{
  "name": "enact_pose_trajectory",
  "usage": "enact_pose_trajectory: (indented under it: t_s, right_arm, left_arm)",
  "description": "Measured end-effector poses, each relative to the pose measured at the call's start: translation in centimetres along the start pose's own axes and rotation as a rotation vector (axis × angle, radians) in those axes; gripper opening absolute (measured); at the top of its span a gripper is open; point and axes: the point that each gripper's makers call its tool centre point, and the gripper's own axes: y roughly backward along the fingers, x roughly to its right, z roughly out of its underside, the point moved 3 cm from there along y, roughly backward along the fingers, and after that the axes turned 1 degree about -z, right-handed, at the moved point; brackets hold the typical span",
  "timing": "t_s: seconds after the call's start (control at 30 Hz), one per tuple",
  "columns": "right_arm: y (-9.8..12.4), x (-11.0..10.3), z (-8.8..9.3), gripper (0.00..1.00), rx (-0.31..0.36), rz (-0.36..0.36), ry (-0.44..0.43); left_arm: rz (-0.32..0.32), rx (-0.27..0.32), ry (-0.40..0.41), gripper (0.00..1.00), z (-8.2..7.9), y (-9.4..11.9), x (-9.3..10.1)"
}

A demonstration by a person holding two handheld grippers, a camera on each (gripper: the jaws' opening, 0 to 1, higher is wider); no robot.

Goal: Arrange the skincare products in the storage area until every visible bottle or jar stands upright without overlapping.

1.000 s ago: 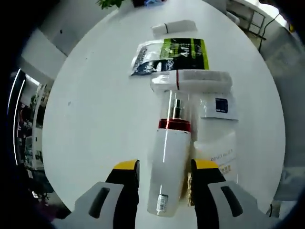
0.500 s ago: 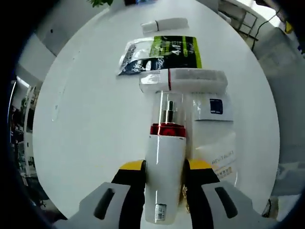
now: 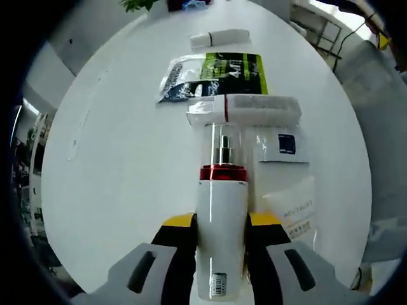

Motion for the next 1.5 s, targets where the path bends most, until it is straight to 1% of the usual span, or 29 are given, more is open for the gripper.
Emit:
enact_pose_trajectory:
  t_s: [0.13, 0.23, 0.3, 0.4, 0.53, 0.57, 0.73, 0.77, 0.83, 0.87, 1.0, 1.03, 1.1, 1.13, 1.3, 1.43, 1.5]
  right_arm:
    - [-0.2, 0.0, 0.2, 0.95, -0.002, -0.012, 0.001]
    - [-0.1, -0.2, -0.1, 0.95, 0.009, -0.017, 0.006]
    - [-0.1, -0.2, -0.3, 0.94, 0.017, -0.022, 0.004]
    - [-0.1, -0.4, -0.4, 0.93, 0.023, -0.034, 0.007]
    - [-0.3, -0.7, -0.4, 0.93, 0.028, -0.052, 0.004]
    - [-0.4, -0.8, -0.4, 0.93, 0.031, -0.057, 0.001]
    - [-0.9, -1.5, -0.6, 0.92, 0.052, -0.102, -0.006]
    - [-1.0, -1.6, -0.6, 0.90, 0.050, -0.107, -0.009]
    - [-1.2, -1.8, -0.6, 0.90, 0.050, -0.113, -0.003]
    - [-1.3, -1.8, -0.6, 0.90, 0.048, -0.115, 0.001]
    - [-1.6, -2.1, -0.7, 0.87, 0.053, -0.133, 0.011]
    - [-1.7, -2.2, -0.7, 0.86, 0.058, -0.140, 0.010]
    - [-1.9, -2.3, -0.9, 0.84, 0.071, -0.151, 0.012]
    - [-2.0, -2.3, -1.0, 0.82, 0.074, -0.154, 0.011]
    - [-2.8, -2.5, -1.5, 0.79, 0.091, -0.182, 0.002]
    - [-3.7, -2.9, -1.9, 0.76, 0.095, -0.204, 0.006]
    - [-4.1, -3.2, -2.2, 0.75, 0.099, -0.214, 0.009]
  left_arm:
    - [-0.045, 0.022, 0.012, 0.26, 0.1, 0.1, 0.2]
    - [-0.058, 0.031, 0.007, 0.25, 0.4, 0.3, 0.6]
    - [-0.081, 0.052, 0.023, 0.25, 0.4, 0.5, 0.6]
    - [-0.099, 0.075, 0.035, 0.25, 0.4, 0.9, 0.7]
    - [-0.141, 0.118, 0.057, 0.25, 0.1, 1.8, 0.6]
    - [-0.154, 0.137, 0.068, 0.25, -0.1, 2.1, 0.6]
    - [-0.195, 0.198, 0.118, 0.25, -0.7, 3.3, 0.7]
    - [-0.200, 0.218, 0.147, 0.25, -0.9, 3.5, 0.8]
    - [-0.203, 0.279, 0.192, 0.25, -1.4, 3.9, 1.0]
    - [-0.205, 0.293, 0.203, 0.25, -1.5, 4.1, 1.0]
    - [-0.226, 0.322, 0.201, 0.25, -2.1, 5.0, 1.6]
    - [-0.228, 0.339, 0.210, 0.25, -2.5, 5.2, 1.9]
    - [-0.204, 0.381, 0.255, 0.25, -3.1, 5.6, 2.4]
    - [-0.204, 0.415, 0.266, 0.25, -3.6, 5.8, 2.5]
    - [-0.211, 0.477, 0.275, 0.25, -5.1, 6.9, 3.6]
    - [-0.184, 0.534, 0.272, 0.25, -6.6, 7.7, 5.2]
    - [-0.176, 0.551, 0.281, 0.25, -7.2, 8.0, 5.8]
